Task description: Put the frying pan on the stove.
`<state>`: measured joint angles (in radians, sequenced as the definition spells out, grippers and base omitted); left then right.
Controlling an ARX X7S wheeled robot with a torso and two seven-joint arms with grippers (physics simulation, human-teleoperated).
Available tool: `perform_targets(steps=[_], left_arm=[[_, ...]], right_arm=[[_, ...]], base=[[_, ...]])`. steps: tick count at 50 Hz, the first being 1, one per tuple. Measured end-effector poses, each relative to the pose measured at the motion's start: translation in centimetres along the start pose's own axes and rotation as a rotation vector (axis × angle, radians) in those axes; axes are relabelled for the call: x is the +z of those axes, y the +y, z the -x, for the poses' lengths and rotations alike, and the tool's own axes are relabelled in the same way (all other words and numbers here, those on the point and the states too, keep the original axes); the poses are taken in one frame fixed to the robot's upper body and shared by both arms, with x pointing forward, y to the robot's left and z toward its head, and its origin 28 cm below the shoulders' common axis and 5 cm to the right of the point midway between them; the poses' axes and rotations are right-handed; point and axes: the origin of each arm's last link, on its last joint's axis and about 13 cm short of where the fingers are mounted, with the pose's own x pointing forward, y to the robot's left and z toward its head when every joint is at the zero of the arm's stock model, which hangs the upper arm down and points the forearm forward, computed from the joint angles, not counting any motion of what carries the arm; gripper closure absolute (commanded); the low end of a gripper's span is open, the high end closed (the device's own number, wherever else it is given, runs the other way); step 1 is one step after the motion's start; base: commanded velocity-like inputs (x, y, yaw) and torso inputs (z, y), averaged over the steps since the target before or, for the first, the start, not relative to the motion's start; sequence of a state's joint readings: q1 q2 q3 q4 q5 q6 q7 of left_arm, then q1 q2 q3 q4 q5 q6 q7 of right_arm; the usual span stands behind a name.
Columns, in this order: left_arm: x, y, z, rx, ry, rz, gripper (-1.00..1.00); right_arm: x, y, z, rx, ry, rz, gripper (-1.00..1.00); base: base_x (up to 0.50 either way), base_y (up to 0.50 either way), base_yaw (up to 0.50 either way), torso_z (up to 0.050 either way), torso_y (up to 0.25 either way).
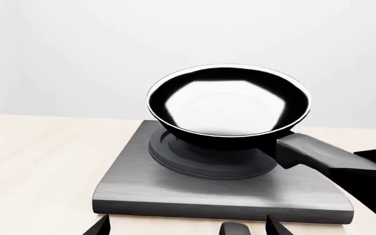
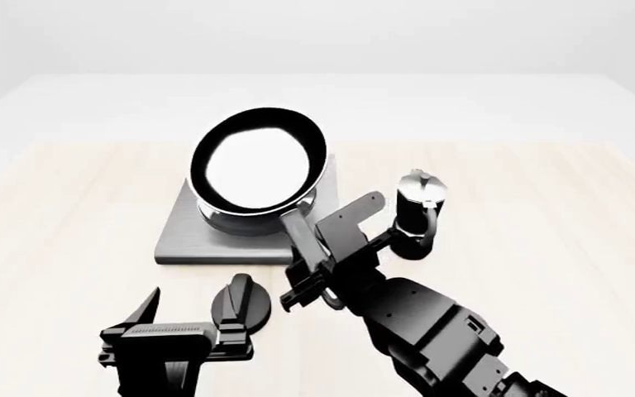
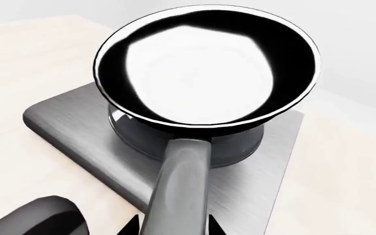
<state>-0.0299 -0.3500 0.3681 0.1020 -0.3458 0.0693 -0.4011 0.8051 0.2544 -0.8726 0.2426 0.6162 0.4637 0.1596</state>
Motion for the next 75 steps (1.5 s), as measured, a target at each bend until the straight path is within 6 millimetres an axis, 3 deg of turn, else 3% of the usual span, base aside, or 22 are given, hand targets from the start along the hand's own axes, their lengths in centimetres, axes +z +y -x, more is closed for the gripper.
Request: perform_targets(steps=[22,23,42,61,75], left_arm=[[0.0,0.0,0.0,0.001,-0.001,0.001,-1.0],[0.0,0.0,0.0,0.001,-0.001,0.001,-1.0],[0.1,0.0,0.0,0.002,-0.001,0.001,-1.0],[0.2,0.1,0.0,0.002,-0.003,0.002,-1.0],[0.6,0.3,0.2,0.004,-0.021,-0.008,-1.0]], right_arm=[[0.0,0.2,-0.6,0.011,0.007,0.006,1.0],[0.0,0.2,-0.6,0.011,0.008,0.006,-1.0],[1.7,-0.1,-0.6,-0.018,-0.055,0.044,-1.0],[3.4,0.4,1.7,-0.026,-0.127,0.052,-1.0],[3.5,1.0,3.7,-0.052,-0.212,0.045,-1.0]], base=[[0.0,0.0,0.0,0.0,0.002],[0.0,0.0,0.0,0.0,0.0],[0.0,0.0,0.0,0.0,0.0],[0.0,0.0,0.0,0.0,0.0],[0.0,0.0,0.0,0.0,0.0]])
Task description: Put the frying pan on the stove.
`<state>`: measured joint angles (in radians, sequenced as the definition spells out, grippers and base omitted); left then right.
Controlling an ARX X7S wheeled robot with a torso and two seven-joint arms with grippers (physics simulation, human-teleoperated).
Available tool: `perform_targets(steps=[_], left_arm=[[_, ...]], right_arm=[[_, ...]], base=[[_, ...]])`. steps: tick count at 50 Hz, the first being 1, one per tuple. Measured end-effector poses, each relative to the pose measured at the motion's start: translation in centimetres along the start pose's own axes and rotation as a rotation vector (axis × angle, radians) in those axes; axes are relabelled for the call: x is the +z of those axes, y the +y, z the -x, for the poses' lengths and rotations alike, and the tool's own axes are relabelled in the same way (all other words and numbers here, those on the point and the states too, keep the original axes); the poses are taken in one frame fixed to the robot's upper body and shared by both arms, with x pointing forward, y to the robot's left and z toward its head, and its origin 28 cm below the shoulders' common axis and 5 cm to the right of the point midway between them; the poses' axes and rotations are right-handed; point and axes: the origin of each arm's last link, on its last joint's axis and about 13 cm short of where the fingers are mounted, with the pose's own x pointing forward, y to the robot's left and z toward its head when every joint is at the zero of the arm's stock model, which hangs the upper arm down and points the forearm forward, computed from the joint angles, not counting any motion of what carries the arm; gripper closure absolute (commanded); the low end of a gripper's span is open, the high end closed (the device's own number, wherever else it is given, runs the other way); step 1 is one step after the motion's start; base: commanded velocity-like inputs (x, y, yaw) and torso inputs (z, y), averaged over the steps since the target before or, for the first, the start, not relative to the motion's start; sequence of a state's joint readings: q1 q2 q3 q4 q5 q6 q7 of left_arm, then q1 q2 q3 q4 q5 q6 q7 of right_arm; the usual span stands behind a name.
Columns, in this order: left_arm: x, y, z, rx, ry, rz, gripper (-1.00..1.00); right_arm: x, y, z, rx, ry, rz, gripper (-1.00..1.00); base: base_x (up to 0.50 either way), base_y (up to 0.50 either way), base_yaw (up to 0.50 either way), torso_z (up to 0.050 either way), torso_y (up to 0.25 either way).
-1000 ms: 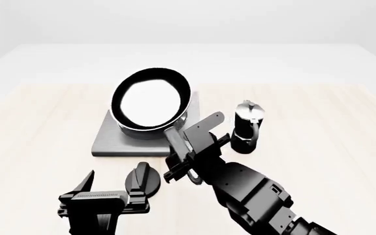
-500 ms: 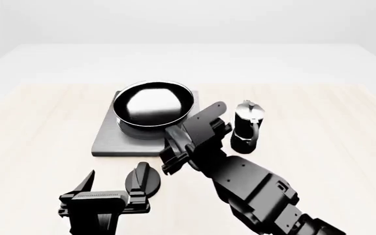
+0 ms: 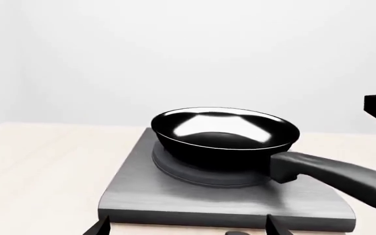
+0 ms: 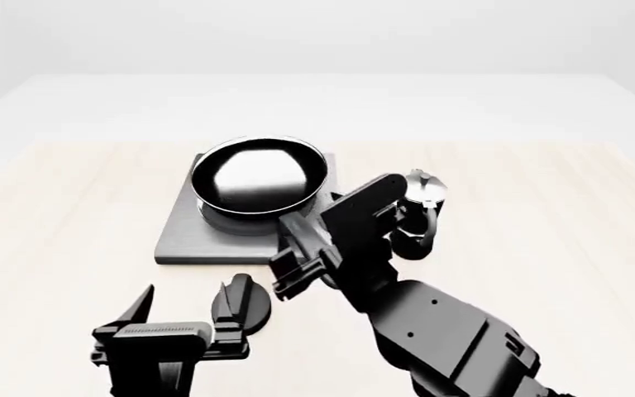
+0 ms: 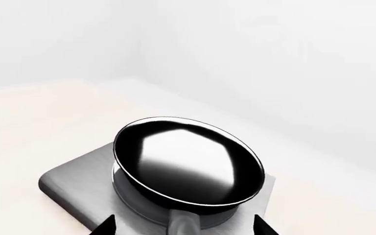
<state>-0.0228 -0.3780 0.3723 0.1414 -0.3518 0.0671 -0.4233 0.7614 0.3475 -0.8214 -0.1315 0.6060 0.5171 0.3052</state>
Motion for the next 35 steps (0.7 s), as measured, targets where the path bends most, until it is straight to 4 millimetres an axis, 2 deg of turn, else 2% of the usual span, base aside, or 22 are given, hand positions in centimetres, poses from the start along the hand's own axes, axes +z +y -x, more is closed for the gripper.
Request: perform_targets(steps=[10,35], left_arm=[[0.3,0.1,0.1,-0.001,-0.012,-0.014,-1.0],[0.7,0.0,0.6,-0.016,-0.042,-0.054,-1.0]], right_arm=[[0.0,0.0,1.2,-0.064,-0.068,0.0,-1.0],[-1.5,-0.9,3.8,-0.191,-0.167,-0.06,-1.0]], base=[[0.0,0.0,0.0,0.0,0.0],[0.0,0.0,0.0,0.0,0.0]])
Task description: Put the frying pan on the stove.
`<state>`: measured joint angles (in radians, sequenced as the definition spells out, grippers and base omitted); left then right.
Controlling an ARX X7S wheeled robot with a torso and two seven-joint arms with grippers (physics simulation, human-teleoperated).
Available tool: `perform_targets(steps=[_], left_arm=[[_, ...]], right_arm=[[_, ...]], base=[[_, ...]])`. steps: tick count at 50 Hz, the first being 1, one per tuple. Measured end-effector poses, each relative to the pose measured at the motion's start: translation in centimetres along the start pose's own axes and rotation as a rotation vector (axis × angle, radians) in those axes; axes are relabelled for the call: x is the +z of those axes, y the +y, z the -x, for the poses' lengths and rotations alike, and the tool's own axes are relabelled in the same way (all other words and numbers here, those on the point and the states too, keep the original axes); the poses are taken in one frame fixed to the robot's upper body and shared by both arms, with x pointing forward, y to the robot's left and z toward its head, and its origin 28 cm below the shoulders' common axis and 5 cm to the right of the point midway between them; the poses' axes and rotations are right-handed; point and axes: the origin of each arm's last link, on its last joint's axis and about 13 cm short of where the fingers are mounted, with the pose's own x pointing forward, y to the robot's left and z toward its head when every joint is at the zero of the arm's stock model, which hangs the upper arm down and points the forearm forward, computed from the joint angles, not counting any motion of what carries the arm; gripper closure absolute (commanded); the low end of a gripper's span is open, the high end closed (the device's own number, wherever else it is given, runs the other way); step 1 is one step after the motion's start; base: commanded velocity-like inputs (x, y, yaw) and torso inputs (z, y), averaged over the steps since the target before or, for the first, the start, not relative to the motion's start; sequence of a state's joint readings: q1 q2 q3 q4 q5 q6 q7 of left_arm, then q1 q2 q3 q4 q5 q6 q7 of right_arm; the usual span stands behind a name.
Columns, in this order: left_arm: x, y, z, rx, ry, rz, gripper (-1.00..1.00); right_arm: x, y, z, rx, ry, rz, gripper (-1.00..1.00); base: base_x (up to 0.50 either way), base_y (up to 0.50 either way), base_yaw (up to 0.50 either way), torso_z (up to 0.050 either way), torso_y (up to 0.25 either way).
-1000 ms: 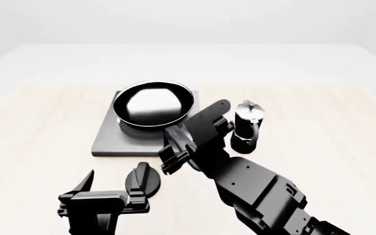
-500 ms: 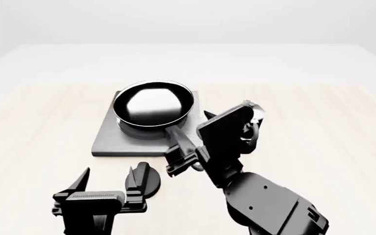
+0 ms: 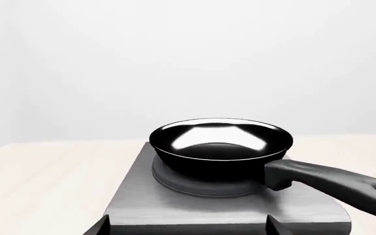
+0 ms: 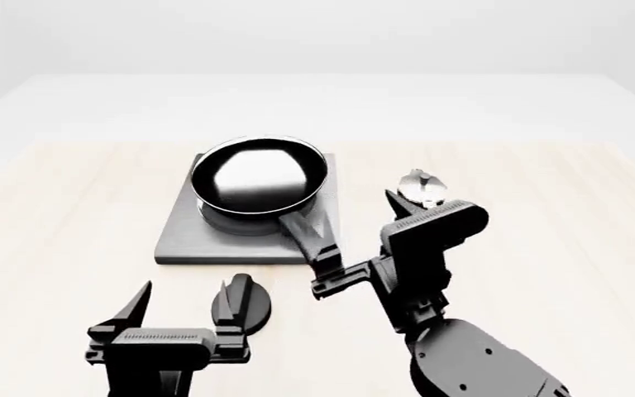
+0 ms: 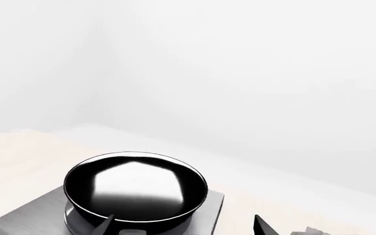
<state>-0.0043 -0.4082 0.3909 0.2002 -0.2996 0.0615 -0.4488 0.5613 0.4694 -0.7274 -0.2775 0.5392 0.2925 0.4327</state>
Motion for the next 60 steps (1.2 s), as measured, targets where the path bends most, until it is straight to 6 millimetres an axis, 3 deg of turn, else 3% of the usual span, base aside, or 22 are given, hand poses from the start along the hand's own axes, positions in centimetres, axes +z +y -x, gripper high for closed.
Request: perform_targets(steps=[36,60], left_arm=[[1.8,-0.1,1.3,-0.023,-0.06,0.001,-1.0],[3.0,0.1,2.1,-0.023,-0.097,0.017,-1.0]], right_arm=[[1.5,-0.8,4.6,-0.096,-0.112,-0.023,-1.0],[1.5,-1.2,6.9,-0.135,-0.133,-0.032,-1.0]], base=[[0.0,0.0,0.0,0.0,0.0],[0.0,0.0,0.0,0.0,0.0]])
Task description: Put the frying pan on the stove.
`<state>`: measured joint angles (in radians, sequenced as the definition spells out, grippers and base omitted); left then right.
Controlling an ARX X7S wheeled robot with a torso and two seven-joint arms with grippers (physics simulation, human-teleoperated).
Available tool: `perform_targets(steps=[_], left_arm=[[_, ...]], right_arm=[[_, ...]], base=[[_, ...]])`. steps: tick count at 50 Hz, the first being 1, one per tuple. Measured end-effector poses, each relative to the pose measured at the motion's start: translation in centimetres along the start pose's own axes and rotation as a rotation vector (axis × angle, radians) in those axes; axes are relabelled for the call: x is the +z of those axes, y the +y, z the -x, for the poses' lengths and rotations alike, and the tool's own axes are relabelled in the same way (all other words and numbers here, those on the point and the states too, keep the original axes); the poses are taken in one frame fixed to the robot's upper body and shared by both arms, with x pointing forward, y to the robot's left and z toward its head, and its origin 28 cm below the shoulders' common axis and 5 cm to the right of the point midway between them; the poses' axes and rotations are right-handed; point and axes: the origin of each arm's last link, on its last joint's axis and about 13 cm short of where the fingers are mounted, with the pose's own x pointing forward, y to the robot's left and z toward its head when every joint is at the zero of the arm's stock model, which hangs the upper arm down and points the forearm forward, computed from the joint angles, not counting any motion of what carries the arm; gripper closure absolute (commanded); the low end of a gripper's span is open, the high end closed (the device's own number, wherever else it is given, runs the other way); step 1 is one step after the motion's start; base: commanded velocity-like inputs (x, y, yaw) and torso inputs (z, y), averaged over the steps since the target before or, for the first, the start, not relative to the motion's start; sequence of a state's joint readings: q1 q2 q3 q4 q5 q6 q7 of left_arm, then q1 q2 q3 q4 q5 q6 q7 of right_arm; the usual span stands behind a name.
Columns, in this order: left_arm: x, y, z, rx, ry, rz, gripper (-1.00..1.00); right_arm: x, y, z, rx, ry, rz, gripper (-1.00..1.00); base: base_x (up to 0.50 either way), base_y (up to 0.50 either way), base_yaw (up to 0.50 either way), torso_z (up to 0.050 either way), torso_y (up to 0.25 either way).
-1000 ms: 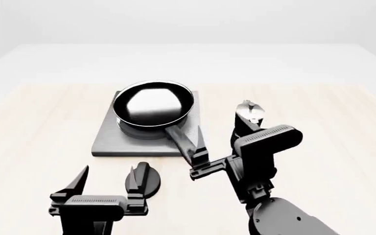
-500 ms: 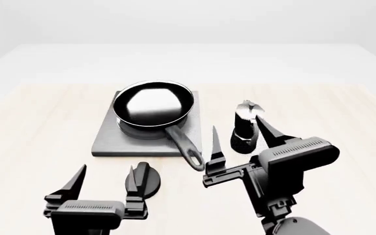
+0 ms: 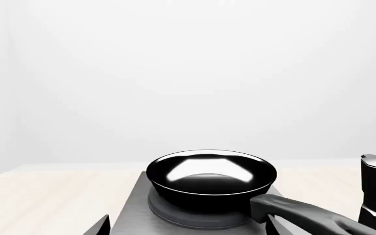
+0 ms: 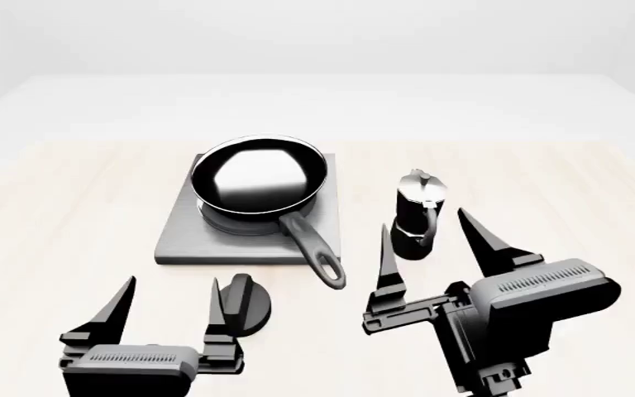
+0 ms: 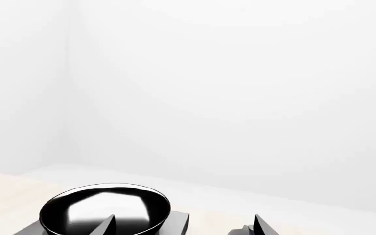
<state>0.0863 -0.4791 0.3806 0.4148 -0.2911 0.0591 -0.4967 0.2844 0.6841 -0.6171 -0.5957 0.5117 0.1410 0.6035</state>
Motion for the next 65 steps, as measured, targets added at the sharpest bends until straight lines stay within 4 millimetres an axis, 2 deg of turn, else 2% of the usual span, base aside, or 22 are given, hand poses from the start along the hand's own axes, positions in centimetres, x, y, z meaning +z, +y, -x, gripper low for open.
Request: perform_targets(steps=[65], left_arm=[[3.2,0.2,2.3,-0.025,-0.096,0.034,-1.0]], right_arm=[[3.7,0.2,4.8,-0.023,-0.126,0.006,-1.0]], base=[[0.0,0.0,0.0,0.0,0.0]])
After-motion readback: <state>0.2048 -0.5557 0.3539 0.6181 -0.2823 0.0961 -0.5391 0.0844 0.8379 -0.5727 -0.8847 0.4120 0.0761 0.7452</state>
